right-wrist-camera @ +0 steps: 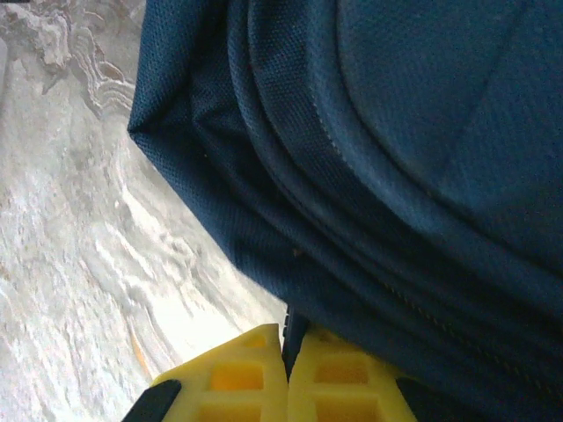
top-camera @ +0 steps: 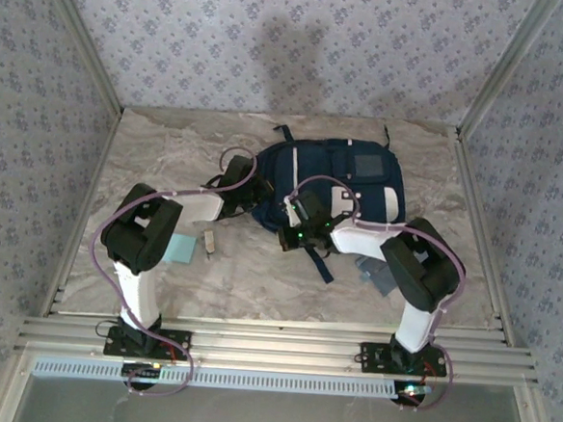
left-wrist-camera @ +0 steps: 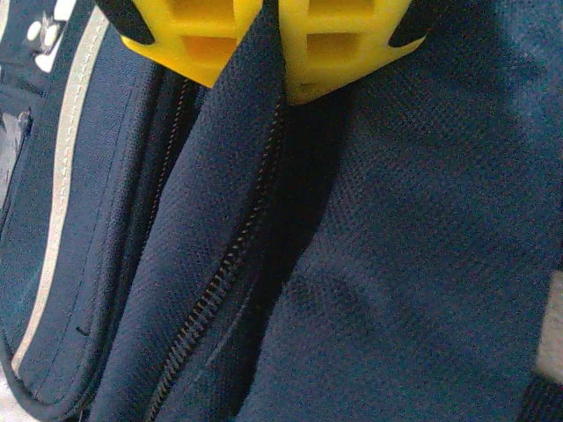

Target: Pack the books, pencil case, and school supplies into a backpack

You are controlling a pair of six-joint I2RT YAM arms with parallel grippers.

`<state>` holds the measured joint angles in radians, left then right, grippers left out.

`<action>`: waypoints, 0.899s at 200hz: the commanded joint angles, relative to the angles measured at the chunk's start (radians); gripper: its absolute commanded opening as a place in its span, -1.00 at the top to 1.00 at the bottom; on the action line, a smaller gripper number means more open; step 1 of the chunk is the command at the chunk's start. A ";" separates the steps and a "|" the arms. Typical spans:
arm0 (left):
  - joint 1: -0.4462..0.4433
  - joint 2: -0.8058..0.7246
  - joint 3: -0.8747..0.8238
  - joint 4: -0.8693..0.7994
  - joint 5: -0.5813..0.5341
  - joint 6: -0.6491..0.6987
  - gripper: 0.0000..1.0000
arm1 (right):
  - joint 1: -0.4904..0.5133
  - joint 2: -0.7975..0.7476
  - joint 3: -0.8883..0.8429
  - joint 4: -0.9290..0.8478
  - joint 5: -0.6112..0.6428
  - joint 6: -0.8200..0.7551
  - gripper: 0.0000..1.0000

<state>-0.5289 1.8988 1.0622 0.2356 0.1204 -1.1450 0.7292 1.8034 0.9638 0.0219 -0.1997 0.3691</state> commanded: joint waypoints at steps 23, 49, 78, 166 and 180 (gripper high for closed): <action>-0.047 -0.033 -0.016 -0.014 0.154 -0.023 1.00 | 0.047 -0.044 0.121 0.247 -0.113 0.001 1.00; -0.028 -0.047 0.016 -0.062 0.153 0.024 0.65 | 0.028 -0.065 0.090 0.202 -0.095 0.014 1.00; 0.008 -0.088 0.074 -0.192 0.128 0.151 0.08 | 0.006 -0.131 0.035 0.149 -0.037 0.071 0.76; 0.001 -0.249 0.209 -0.626 0.041 0.504 -0.09 | -0.082 -0.370 -0.011 -0.181 0.106 0.236 -0.20; -0.032 -0.256 0.215 -0.689 0.039 0.581 -0.08 | -0.101 -0.390 -0.016 -0.265 0.127 0.305 -0.21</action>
<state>-0.5129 1.6749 1.2507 -0.2829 0.1646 -0.7238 0.6498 1.4532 0.9672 -0.0662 -0.1364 0.5552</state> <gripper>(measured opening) 0.543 0.600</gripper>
